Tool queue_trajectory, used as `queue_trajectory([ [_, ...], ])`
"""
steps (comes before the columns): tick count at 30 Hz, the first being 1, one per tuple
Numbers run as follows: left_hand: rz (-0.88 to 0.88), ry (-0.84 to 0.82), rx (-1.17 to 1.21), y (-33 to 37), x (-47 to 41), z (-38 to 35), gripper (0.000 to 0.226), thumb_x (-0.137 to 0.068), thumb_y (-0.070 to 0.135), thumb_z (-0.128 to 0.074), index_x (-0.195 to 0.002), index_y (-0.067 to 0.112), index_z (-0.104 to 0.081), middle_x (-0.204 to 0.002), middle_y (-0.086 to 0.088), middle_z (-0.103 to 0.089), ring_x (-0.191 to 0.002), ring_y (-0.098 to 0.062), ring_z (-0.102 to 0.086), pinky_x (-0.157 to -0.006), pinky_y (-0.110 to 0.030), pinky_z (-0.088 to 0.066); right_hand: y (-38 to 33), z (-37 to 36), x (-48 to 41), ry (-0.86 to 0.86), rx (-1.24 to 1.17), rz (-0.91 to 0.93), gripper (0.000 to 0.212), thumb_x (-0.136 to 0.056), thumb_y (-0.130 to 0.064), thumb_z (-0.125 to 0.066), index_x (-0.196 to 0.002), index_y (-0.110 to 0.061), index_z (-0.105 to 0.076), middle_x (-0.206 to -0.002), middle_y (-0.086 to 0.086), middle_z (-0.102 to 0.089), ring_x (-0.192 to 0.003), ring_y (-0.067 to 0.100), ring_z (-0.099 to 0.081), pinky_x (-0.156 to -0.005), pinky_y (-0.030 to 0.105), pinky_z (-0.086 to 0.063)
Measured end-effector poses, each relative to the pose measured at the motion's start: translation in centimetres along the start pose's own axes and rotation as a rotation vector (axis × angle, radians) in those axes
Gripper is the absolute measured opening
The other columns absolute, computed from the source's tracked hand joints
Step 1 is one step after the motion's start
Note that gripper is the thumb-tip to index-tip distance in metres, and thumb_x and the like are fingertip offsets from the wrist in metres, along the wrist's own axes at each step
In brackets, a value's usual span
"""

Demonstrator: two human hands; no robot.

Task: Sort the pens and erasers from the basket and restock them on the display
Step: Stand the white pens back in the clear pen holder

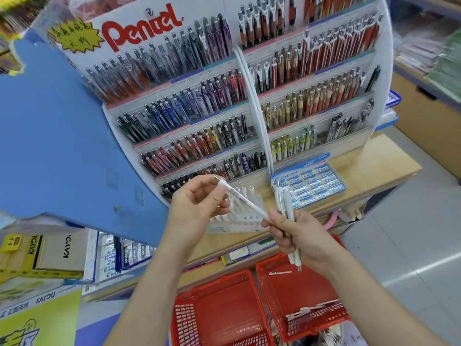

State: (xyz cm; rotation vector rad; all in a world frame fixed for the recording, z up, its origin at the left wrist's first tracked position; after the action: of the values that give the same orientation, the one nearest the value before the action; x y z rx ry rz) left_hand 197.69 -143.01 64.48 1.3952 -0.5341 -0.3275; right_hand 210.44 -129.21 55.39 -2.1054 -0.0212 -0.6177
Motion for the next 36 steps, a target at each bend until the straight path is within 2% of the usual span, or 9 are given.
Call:
queue_trajectory([
  [4, -0.014, -0.069, -0.168, 0.2, -0.6, 0.6, 0.010, -0.086, 0.003, -0.064, -0.091, 0.011, -0.067, -0.069, -0.008, -0.066, -0.062, -0.020, -0.068, -0.062, -0.028, -0.058, -0.2, 0.0, -0.1, -0.010, 0.065, -0.032, 0.033, -0.079, -0.037, -0.063, -0.080, -0.004, -0.066, -0.052, -0.001, -0.042, -0.042, 0.008, -0.032, -0.040, 0.019, -0.023],
  [7, -0.062, 0.035, -0.311, -0.5, -1.4, 1.0, 0.013, -0.081, 0.005, -0.070, -0.078, 0.017, -0.070, -0.063, -0.008, -0.069, -0.060, -0.022, -0.069, -0.062, -0.030, -0.058, -0.4, 0.0, -0.6, 0.089, 0.074, -0.049, 0.025, -0.089, -0.029, -0.062, -0.087, -0.005, -0.064, -0.057, -0.001, -0.041, -0.044, 0.009, -0.034, -0.040, 0.020, -0.027],
  [9, -0.105, 0.115, -0.437, -1.0, -2.1, 1.6, 0.014, -0.081, 0.010, -0.072, -0.075, 0.023, -0.071, -0.061, -0.005, -0.068, -0.058, -0.019, -0.067, -0.062, -0.034, -0.059, -0.3, 0.5, -0.9, 0.187, 0.024, -0.065, 0.014, -0.093, -0.019, -0.058, -0.095, -0.006, -0.061, -0.063, 0.001, -0.042, -0.047, 0.011, -0.038, -0.040, 0.021, -0.031],
  [12, -0.158, 0.152, -0.661, -2.1, -3.1, 2.3, 0.014, -0.081, 0.022, -0.073, -0.070, 0.030, -0.069, -0.056, 0.001, -0.065, -0.057, -0.019, -0.065, -0.063, -0.039, -0.058, -0.1, 1.6, -0.9, 0.276, -0.128, -0.087, 0.022, -0.094, -0.003, -0.047, -0.111, 0.002, -0.061, -0.066, 0.004, -0.047, -0.053, 0.015, -0.045, -0.045, 0.024, -0.039],
  [15, -0.208, 0.099, -0.841, -3.5, -3.5, 1.7, 0.006, -0.082, 0.029, -0.071, -0.077, 0.026, -0.070, -0.059, 0.006, -0.064, -0.058, -0.018, -0.061, -0.062, -0.039, -0.054, 0.1, 2.6, -0.3, 0.274, -0.192, -0.074, 0.023, -0.098, -0.010, -0.048, -0.116, -0.004, -0.060, -0.069, 0.006, -0.052, -0.054, 0.019, -0.054, -0.049, 0.028, -0.048],
  [19, -0.309, 0.039, -1.013, -5.1, -4.0, 0.2, 0.014, -0.084, 0.029, -0.069, -0.086, 0.016, -0.071, -0.069, 0.002, -0.064, -0.066, -0.018, -0.058, -0.066, -0.032, -0.049, 0.1, 3.1, 0.1, 0.232, -0.133, -0.075, 0.024, -0.099, -0.029, -0.047, -0.116, -0.020, -0.061, -0.061, 0.008, -0.050, -0.042, 0.017, -0.042, -0.038, 0.022, -0.034],
  [23, -0.341, -0.014, -1.120, -6.5, -4.7, -0.6, 0.016, -0.087, 0.032, -0.066, -0.085, 0.016, -0.068, -0.074, 0.003, -0.064, -0.069, -0.017, -0.058, -0.066, -0.032, -0.048, 0.5, 3.7, -0.3, 0.258, -0.163, -0.073, 0.025, -0.099, -0.024, -0.048, -0.116, -0.012, -0.062, -0.059, 0.007, -0.047, -0.039, 0.013, -0.034, -0.035, 0.019, -0.025],
  [28, -0.285, -0.046, -1.171, -7.9, -5.1, -1.3, 0.017, -0.088, 0.032, -0.063, -0.084, 0.016, -0.067, -0.077, 0.001, -0.064, -0.074, -0.018, -0.059, -0.066, -0.032, -0.045, 0.5, 3.9, -0.4, 0.243, -0.139, -0.084, 0.025, -0.099, -0.016, -0.046, -0.114, -0.004, -0.062, -0.061, 0.005, -0.046, -0.041, 0.011, -0.035, -0.036, 0.019, -0.025],
  [36, -0.135, -0.120, -1.185, -7.0, -5.8, -1.5, 0.017, -0.092, 0.026, -0.057, -0.099, 0.020, -0.072, -0.091, 0.001, -0.072, -0.084, -0.018, -0.064, -0.078, -0.035, -0.052, 0.4, 3.9, -0.3, 0.161, -0.025, -0.087, 0.025, -0.099, -0.031, -0.046, -0.115, -0.023, -0.063, -0.061, 0.004, -0.048, -0.037, 0.011, -0.028, -0.037, 0.018, -0.018],
])
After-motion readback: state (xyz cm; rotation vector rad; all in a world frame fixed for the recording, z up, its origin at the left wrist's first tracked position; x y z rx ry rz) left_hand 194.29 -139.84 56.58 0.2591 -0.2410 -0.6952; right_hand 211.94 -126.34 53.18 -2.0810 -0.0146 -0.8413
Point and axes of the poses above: each hand's wrist, its own x-axis away from the middle knuckle, its own z-axis out of the back of the hand, y = z × x, the point moved 1 cm from there along -x, towards the middle knuckle
